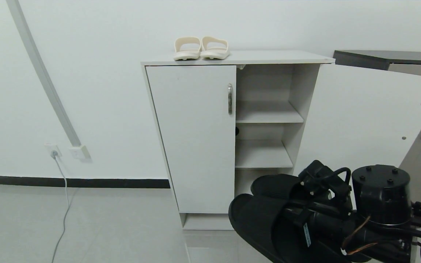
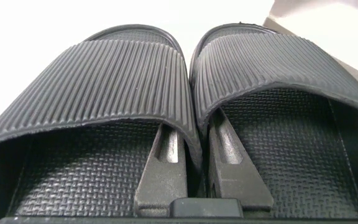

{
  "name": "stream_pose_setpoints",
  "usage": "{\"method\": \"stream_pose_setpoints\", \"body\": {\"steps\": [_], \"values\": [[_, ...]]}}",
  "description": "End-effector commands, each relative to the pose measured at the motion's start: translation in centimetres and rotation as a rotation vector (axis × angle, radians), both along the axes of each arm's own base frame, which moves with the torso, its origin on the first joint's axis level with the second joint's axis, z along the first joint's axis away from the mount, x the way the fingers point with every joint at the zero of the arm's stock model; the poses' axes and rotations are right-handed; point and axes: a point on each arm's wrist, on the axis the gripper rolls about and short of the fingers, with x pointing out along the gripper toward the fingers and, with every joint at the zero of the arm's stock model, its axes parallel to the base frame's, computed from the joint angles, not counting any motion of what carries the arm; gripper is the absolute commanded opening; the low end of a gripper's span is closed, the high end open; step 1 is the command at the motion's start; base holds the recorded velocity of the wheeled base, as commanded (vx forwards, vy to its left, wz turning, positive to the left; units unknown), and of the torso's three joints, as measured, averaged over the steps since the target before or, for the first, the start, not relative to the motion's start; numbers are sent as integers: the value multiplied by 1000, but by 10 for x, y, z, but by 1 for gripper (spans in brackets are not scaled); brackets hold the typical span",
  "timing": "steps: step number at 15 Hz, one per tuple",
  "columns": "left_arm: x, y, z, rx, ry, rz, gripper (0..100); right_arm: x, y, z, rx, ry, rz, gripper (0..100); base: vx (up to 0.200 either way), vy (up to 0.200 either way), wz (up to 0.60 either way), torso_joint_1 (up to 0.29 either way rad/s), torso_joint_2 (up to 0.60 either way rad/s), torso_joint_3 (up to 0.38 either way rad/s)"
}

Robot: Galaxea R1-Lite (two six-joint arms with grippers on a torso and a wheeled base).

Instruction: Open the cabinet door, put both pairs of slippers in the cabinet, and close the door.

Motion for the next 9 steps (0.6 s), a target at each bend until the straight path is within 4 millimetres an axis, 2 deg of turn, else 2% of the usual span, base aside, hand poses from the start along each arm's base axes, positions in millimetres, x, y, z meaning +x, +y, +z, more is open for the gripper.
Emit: {"method": "stream_pose_setpoints", "body": {"steps": [1, 4, 5, 7, 9], "values": [[0, 0, 0, -2, 2, 2, 0, 6, 16, -10, -1, 38, -63, 0, 0, 0, 0, 0, 0, 0], [0, 0, 0, -5, 2, 2, 0, 10, 46, -25, 47, 90, -216, 0, 0, 0, 0, 0, 0, 0], [0, 0, 0, -5, 2, 2, 0, 15, 60, -38, 27, 88, -319, 0, 0, 0, 0, 0, 0, 0], [0, 0, 0, -5, 2, 2, 0, 19, 74, -52, 26, 80, -425, 0, 0, 0, 0, 0, 0, 0], [0, 0, 0, -5, 2, 0, 0, 35, 90, -63, 26, 33, -561, 0, 0, 0, 0, 0, 0, 0]]}}
